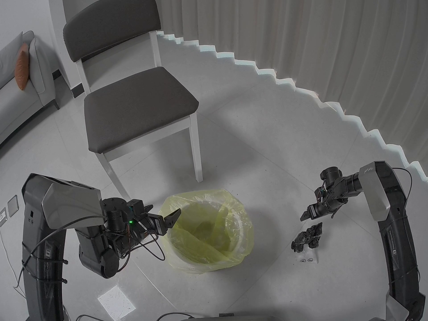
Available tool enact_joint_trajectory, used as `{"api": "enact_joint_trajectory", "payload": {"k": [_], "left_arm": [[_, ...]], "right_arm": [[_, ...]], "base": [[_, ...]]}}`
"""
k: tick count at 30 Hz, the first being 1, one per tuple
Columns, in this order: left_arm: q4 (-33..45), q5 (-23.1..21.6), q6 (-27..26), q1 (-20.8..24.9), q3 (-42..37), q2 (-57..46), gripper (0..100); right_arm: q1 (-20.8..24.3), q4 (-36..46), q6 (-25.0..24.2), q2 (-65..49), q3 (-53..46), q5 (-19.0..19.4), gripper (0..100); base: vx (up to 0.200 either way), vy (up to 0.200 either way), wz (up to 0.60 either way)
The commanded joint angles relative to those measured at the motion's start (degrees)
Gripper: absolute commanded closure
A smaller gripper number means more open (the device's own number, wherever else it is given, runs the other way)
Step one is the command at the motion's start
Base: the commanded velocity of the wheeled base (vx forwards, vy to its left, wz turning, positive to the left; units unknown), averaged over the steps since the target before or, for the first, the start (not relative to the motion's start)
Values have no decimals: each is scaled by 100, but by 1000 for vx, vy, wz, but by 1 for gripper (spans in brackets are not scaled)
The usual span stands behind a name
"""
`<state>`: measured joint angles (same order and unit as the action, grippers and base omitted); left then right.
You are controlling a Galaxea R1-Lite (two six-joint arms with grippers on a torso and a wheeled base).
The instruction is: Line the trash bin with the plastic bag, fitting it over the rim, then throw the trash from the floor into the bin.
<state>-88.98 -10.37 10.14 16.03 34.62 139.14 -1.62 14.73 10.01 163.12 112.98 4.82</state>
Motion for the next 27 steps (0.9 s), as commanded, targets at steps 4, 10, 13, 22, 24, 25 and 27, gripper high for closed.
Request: {"api": "enact_joint_trajectory", "payload": {"k": [4,10,13,22,24,25,27], "left_arm": [[-58,0,-4,23,-8,60,0],[-58,0,-4,14,-17,69,0],[-49,0,-4,23,-8,78,0],[-76,9,-4,5,-8,104,0],[-85,9,-4,14,-17,104,0],[-85,9,-4,14,-26,104,0],[-85,9,-4,14,-17,104,0]], "right_arm": [[-93,830,27,422,161,-262,0],[-93,1305,54,492,161,-262,0],[-93,1340,63,492,161,-262,0],[-22,1226,63,492,161,-183,0],[-14,1164,63,492,161,-139,0],[-5,1129,63,466,161,-77,0],[-5,1103,63,466,161,-51,0]], "base": [[0,0,0],[0,0,0],[0,0,0],[0,0,0],[0,0,0],[0,0,0],[0,0,0]]}}
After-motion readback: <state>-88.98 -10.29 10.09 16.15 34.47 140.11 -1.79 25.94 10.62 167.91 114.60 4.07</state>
